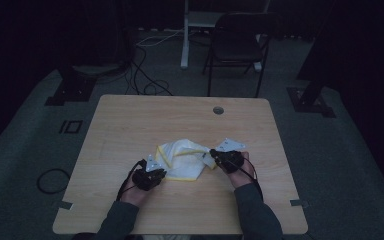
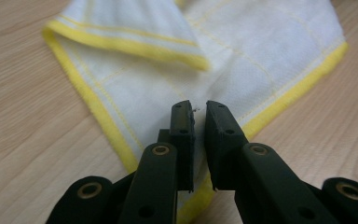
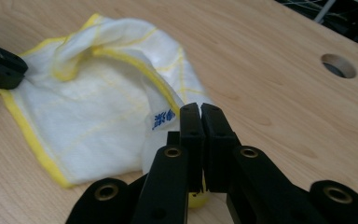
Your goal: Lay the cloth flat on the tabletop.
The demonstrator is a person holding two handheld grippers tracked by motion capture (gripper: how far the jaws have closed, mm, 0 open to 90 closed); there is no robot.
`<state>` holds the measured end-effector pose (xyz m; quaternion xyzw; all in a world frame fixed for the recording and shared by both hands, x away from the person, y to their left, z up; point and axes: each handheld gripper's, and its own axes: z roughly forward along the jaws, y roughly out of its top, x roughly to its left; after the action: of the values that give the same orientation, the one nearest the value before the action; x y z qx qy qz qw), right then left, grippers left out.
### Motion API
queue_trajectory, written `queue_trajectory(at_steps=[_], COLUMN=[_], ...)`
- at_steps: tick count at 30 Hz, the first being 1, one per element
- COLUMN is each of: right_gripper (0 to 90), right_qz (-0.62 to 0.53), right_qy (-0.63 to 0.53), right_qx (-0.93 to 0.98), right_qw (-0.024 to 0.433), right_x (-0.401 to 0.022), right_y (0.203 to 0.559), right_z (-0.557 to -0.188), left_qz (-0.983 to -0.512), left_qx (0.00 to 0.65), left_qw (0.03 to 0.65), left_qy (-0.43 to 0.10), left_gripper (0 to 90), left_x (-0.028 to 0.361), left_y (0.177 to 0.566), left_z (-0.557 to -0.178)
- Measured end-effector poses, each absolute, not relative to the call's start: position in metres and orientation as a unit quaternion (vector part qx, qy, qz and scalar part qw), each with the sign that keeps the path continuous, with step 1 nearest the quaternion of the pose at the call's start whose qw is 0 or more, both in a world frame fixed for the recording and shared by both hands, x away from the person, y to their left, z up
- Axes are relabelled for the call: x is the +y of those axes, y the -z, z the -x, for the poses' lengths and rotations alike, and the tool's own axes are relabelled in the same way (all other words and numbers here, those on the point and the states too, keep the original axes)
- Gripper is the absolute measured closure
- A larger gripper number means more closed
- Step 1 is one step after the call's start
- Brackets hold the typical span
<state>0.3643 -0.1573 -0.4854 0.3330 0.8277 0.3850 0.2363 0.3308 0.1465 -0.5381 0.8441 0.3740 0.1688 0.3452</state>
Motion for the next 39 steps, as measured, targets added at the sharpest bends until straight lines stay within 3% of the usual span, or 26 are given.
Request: queue_trajectory(at_steps=[21, 39], right_gripper=[88.9, 89.3], right_qz=[-0.365, -0.403], right_qy=[-0.395, -0.378], right_qx=[0.803, 0.792], right_qw=[0.257, 0.260], right_x=[-0.188, -0.216], right_y=[0.465, 0.473], right_z=[-0.369, -0.372], left_qz=[-0.819, -0.830], left_qx=[0.431, 0.429], left_qw=[0.329, 0.294], left_qy=[-0.185, -0.202], left_gripper=[83.5, 83.5], left_x=[0.178, 0.190], left_y=[0.536, 0.532], left_z=[-0.350, -0.373])
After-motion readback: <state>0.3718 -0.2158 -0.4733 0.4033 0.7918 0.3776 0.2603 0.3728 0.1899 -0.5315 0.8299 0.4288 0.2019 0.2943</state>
